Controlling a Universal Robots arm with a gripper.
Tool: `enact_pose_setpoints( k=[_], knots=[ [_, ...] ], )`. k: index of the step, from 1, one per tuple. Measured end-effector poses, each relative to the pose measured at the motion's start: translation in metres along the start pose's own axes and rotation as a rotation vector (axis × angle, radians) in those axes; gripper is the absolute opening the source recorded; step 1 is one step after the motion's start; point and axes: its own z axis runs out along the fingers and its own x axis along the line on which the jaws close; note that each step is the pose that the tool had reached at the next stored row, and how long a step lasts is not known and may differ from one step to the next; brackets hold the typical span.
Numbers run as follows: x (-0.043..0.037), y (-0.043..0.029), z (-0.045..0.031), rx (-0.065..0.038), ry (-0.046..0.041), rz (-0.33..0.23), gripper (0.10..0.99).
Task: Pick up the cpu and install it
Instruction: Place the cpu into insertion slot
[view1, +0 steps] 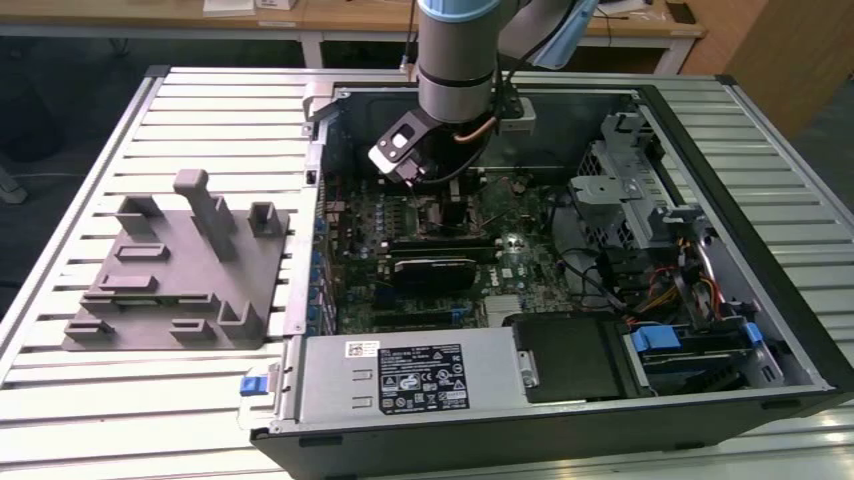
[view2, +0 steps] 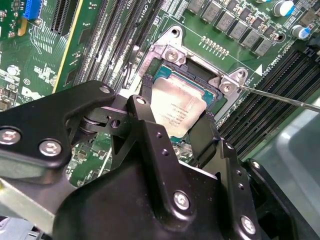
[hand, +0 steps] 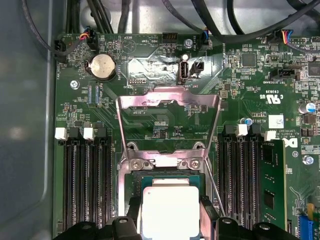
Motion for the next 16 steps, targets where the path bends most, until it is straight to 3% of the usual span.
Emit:
enact_pose_setpoints(
  k=[16],
  knots=[
    [0.0014, 0.0003, 0.0031, 0.000, -0.0001, 0.000, 0.541]
  ],
)
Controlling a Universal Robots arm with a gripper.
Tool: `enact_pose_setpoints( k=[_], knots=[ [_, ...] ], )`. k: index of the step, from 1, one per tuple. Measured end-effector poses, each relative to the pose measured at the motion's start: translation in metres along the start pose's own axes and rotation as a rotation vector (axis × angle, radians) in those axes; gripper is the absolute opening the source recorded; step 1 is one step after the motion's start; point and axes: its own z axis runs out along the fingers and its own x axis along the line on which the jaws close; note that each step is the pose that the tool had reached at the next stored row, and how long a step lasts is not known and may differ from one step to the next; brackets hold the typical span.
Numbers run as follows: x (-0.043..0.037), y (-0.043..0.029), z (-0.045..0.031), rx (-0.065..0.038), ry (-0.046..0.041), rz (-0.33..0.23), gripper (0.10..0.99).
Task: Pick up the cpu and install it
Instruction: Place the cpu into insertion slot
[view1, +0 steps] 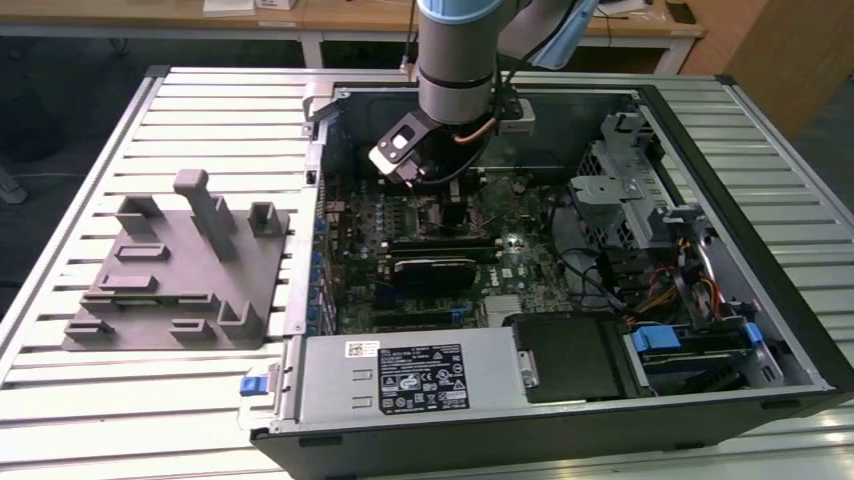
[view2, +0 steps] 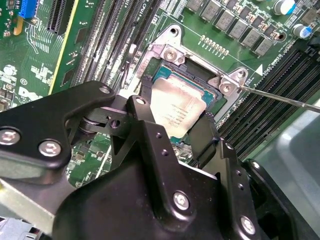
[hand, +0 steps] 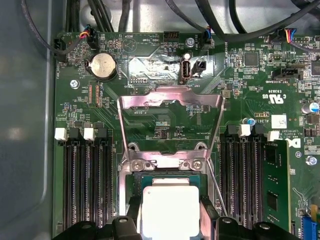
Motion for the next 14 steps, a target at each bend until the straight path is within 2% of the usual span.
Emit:
enact_pose_setpoints(
  k=[2, 3, 4, 6, 7, 10, 14],
  knots=[
    [0.0001, 0.0001, 0.0002, 0.000, 0.0004, 0.000, 0.541],
    [0.0001, 0.0001, 0.0003, -0.001, 0.0006, 0.000, 0.553],
    [0.0002, 0.0001, 0.0005, -0.001, 0.0013, 0.000, 0.608],
    [0.0002, 0.0001, 0.0004, 0.000, 0.0008, 0.000, 0.608],
    [0.0000, 0.0000, 0.0002, 0.000, 0.0003, 0.000, 0.675],
    [0.0000, 0.0000, -0.0004, 0.000, -0.0001, 0.000, 0.675],
    [-0.0002, 0.0002, -0.0069, 0.000, 0.0004, 0.000, 0.675]
  ],
)
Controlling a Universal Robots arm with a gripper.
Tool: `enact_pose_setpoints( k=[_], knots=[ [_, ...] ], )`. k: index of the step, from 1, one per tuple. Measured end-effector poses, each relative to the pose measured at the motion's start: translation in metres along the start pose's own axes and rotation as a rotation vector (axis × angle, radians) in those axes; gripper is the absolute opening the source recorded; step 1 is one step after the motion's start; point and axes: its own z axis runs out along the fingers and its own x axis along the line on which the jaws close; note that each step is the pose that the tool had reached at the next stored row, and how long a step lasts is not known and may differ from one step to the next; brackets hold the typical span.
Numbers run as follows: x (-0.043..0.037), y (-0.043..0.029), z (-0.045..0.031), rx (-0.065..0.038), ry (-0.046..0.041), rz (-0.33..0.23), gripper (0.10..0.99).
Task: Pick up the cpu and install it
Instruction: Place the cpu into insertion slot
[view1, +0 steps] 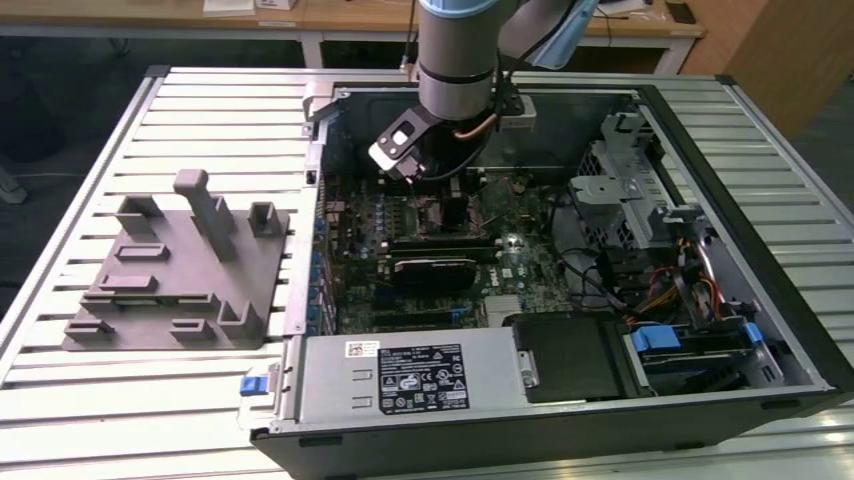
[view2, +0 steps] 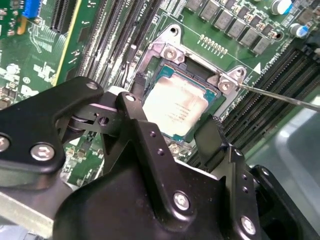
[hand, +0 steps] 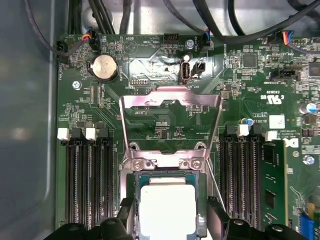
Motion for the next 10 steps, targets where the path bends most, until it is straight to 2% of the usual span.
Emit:
enact_pose_setpoints(
  k=[3, 10],
  knots=[
    [-0.0001, 0.0002, -0.0043, 0.000, -0.0001, 0.000, 0.675],
    [-0.0001, 0.0002, -0.0042, 0.000, 0.0000, 0.000, 0.659]
  ],
)
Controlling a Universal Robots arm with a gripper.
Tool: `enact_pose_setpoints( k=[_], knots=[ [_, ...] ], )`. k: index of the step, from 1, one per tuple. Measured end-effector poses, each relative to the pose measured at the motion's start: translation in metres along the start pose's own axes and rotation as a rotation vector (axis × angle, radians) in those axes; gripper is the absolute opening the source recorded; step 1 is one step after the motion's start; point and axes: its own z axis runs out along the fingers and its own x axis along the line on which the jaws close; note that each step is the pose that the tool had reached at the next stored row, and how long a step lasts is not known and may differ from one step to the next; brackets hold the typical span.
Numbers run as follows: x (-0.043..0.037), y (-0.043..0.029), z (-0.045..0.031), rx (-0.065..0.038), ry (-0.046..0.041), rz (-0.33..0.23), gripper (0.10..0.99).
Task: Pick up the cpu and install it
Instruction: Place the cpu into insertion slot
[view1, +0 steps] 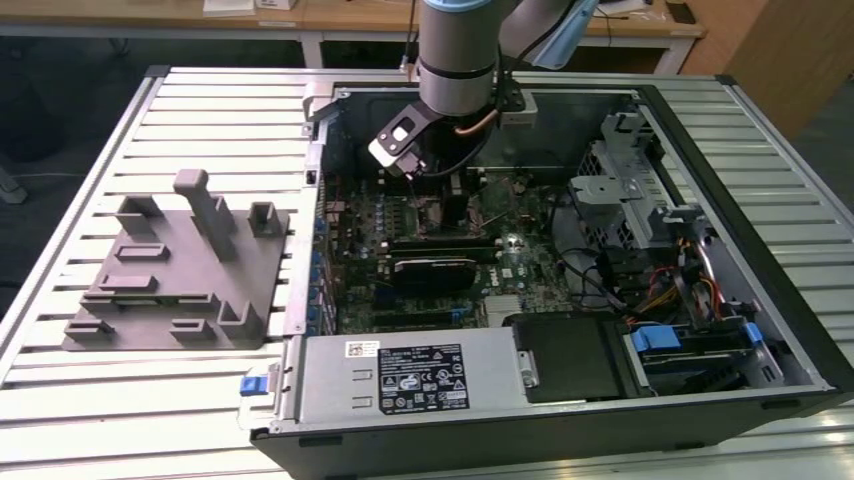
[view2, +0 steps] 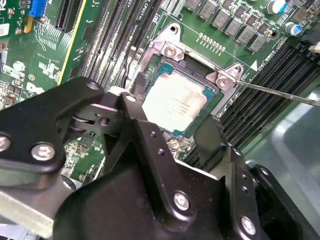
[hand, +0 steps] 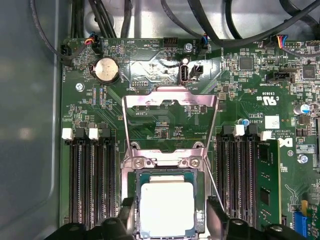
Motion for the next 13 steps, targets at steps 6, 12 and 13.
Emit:
enact_pose_setpoints(
  k=[6, 12, 13],
  knots=[
    [0.0000, 0.0000, 0.0000, 0.000, 0.0000, 0.000, 0.420],
    [0.0000, 0.0000, 0.0000, 0.000, -0.0001, 0.000, 0.184],
    [-0.0001, 0.0000, 0.0000, 0.000, -0.0001, 0.000, 0.125]
  ],
)
